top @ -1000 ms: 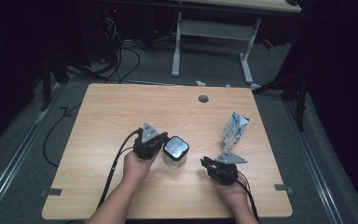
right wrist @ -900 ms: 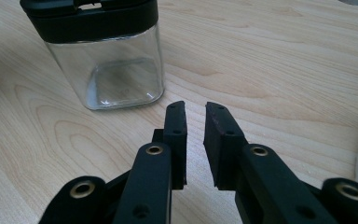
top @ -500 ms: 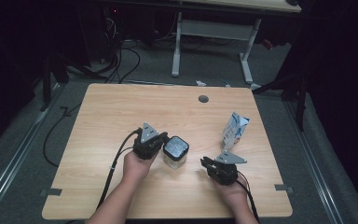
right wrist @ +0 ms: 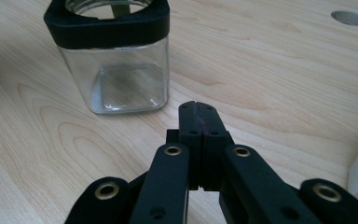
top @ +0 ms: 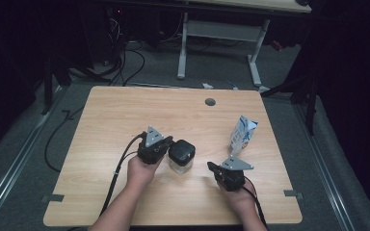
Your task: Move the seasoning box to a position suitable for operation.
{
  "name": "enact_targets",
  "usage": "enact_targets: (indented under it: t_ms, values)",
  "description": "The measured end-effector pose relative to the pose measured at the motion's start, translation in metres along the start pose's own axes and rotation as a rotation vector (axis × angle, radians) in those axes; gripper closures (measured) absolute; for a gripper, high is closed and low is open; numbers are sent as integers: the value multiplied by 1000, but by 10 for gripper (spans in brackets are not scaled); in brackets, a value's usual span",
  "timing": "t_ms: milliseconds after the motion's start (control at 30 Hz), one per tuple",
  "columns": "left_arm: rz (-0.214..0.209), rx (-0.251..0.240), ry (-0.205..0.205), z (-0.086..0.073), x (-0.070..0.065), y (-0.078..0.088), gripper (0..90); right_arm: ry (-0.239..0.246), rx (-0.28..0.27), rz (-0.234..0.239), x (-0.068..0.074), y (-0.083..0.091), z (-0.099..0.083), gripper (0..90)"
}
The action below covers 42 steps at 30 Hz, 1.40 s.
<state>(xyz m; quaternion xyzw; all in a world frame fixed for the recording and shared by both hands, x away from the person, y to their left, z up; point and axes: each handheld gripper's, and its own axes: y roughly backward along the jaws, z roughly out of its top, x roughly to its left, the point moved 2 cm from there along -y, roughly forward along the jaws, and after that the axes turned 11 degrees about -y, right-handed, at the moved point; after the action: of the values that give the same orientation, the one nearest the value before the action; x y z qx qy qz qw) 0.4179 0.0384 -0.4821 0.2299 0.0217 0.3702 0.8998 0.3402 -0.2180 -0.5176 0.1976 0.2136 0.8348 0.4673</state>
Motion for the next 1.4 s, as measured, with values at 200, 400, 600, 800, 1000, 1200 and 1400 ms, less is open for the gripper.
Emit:
enact_targets:
  t_ms: [200, 400, 600, 800, 1000, 1200, 1400]
  values:
    - [6, 5, -3, 0, -1, 0, 900, 37, -26, 24, 8, 1, 13, 900]
    - [0, 2, 3, 0, 0, 0, 900, 55, -62, 25, 14, -2, 40, 900]
    - [0, 8, 6, 0, 0, 1, 900, 58, -57, 51, 12, -15, 47, 900]
    - [5, 8, 18, 1, -1, 1, 900, 59, -51, 65, 13, -17, 47, 900]
    - [6, 8, 21, 1, -1, 1, 900, 67, -39, 72, 18, -20, 44, 899]
    - [5, 8, 22, 1, -1, 1, 900, 67, -43, 80, 22, -19, 44, 899]
    - [3, 7, 22, 0, -1, 1, 900, 72, -38, 80, 22, -20, 44, 899]
